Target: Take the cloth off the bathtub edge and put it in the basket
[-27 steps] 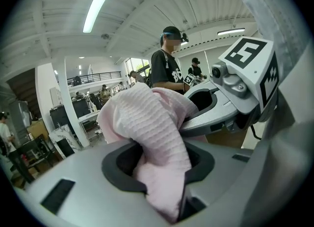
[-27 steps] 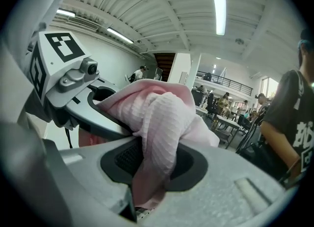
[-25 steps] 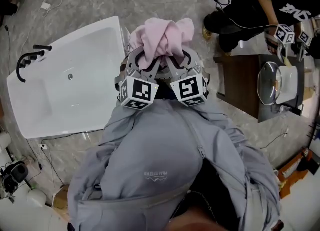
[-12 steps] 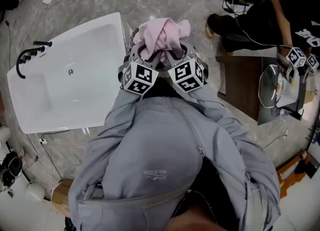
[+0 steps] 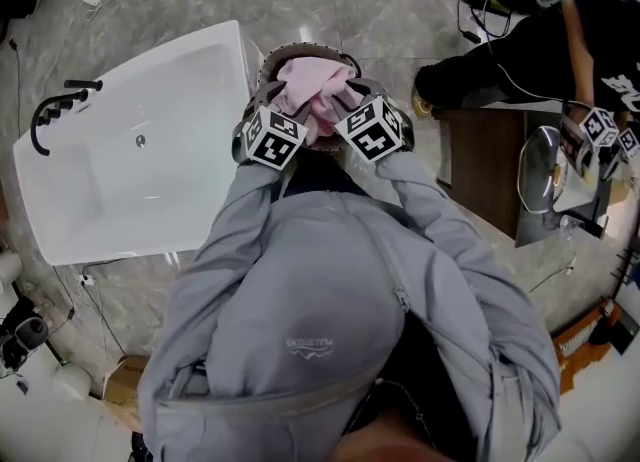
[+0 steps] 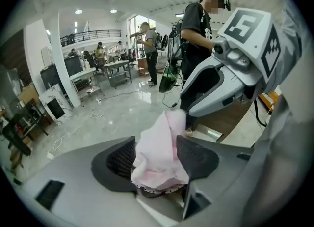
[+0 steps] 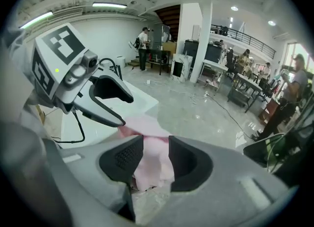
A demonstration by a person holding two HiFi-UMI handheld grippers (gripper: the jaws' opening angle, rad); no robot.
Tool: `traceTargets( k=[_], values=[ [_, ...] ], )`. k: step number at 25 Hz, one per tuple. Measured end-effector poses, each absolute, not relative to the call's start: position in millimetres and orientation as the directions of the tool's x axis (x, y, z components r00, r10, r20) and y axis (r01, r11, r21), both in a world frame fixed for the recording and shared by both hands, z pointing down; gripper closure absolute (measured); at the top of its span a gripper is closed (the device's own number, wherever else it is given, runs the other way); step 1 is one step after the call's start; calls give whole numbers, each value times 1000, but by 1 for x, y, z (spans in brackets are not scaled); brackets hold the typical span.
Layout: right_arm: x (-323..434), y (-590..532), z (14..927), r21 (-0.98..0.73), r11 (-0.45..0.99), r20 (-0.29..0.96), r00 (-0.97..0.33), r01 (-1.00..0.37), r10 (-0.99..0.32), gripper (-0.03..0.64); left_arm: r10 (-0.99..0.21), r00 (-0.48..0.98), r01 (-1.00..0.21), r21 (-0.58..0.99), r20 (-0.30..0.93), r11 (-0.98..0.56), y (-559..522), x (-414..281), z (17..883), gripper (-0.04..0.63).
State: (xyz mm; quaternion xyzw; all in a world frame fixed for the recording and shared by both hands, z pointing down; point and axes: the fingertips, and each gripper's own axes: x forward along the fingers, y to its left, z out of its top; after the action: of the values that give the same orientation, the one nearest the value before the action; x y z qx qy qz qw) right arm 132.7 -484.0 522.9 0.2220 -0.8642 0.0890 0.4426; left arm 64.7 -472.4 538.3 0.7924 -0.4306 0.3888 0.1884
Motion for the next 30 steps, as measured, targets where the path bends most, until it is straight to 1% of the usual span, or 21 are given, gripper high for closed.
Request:
traceTargets(
  k=[9,12,15,16,17,18,20,22,24,27,30],
  values=[
    [132,-473,519,65,888,796,-514,-455,-321,471,-596,330,-848,-49,732,-529,-463,62,520,354],
    [125,-472,504,74,888,764,-547,-455,-344,471,-654,325,-864,-67,683,-499,-465,62,498,354],
    [118,-473,476,92,873,699,-593,-479,-400,472,-714,330,-873,-88,617,-479,-467,61,466,360],
    [116,-474,464,102,866,672,-608,-489,-423,472,-740,327,-879,-99,587,-467,-468,60,453,400],
    [114,-475,451,113,859,643,-622,-500,-447,479,-768,323,-886,-110,553,-451,-469,59,439,476],
    [112,-476,438,124,850,613,-635,-511,-471,485,-794,318,-893,-118,519,-435,-471,58,425,502],
    [107,-479,411,150,832,548,-656,-534,-520,496,-835,312,-903,-132,453,-409,-473,54,397,527],
    [105,-483,383,183,808,479,-668,-559,-570,547,-869,308,-910,-145,387,-387,-473,52,371,551],
    [107,-484,356,205,783,410,-675,-587,-614,574,-895,307,-919,-144,324,-368,-469,53,347,571],
    [114,-482,323,192,750,316,-684,-632,-657,611,-927,290,-932,-151,238,-330,-462,56,316,588],
    [119,-481,297,139,731,231,-696,-668,-680,612,-946,275,-944,-138,171,-299,-458,55,294,589]
  ],
)
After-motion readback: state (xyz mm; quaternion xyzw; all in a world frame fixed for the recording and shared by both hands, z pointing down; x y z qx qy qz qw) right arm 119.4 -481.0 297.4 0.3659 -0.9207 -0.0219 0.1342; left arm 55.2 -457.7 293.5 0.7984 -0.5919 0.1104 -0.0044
